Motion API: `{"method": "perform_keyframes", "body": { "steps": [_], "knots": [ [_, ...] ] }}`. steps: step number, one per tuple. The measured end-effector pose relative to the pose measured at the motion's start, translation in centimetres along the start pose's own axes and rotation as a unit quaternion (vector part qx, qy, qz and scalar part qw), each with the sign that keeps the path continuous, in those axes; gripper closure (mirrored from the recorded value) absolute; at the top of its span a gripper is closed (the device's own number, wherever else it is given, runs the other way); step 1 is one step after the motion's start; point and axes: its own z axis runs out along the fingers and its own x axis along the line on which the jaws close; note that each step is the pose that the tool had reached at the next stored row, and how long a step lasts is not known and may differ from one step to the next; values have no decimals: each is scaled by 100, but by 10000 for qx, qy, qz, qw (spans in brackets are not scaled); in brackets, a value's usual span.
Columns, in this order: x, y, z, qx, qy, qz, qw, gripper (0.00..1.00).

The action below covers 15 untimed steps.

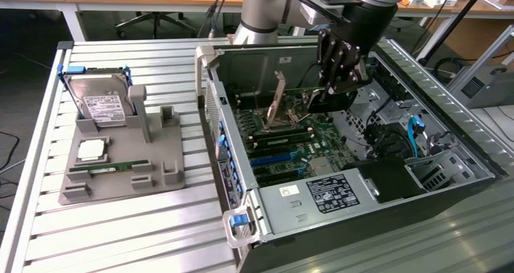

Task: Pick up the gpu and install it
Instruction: 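Insert the gpu into the slot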

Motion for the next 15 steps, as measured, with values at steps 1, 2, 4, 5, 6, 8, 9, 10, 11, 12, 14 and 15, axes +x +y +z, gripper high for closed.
{"method": "perform_keyframes", "body": {
  "steps": [1,2,4,5,6,8,9,10,11,12,14,15],
  "knots": [
    [2,1,2,0,0,0,10000,73],
    [4,2,3,0,1,0,10000,73],
    [7,3,8,0,0,0,10000,73],
    [8,3,10,0,0,0,10000,73],
    [10,4,12,-1,0,0,10000,73],
    [13,5,16,0,0,1,10000,73],
    [14,5,18,0,0,1,10000,73],
    [16,5,19,0,0,0,10000,73],
    [17,5,21,0,0,0,10000,73],
    [19,5,23,0,0,0,10000,73],
    [22,5,26,0,0,0,10000,73],
    [24,5,28,0,0,0,10000,73]
  ]
}}
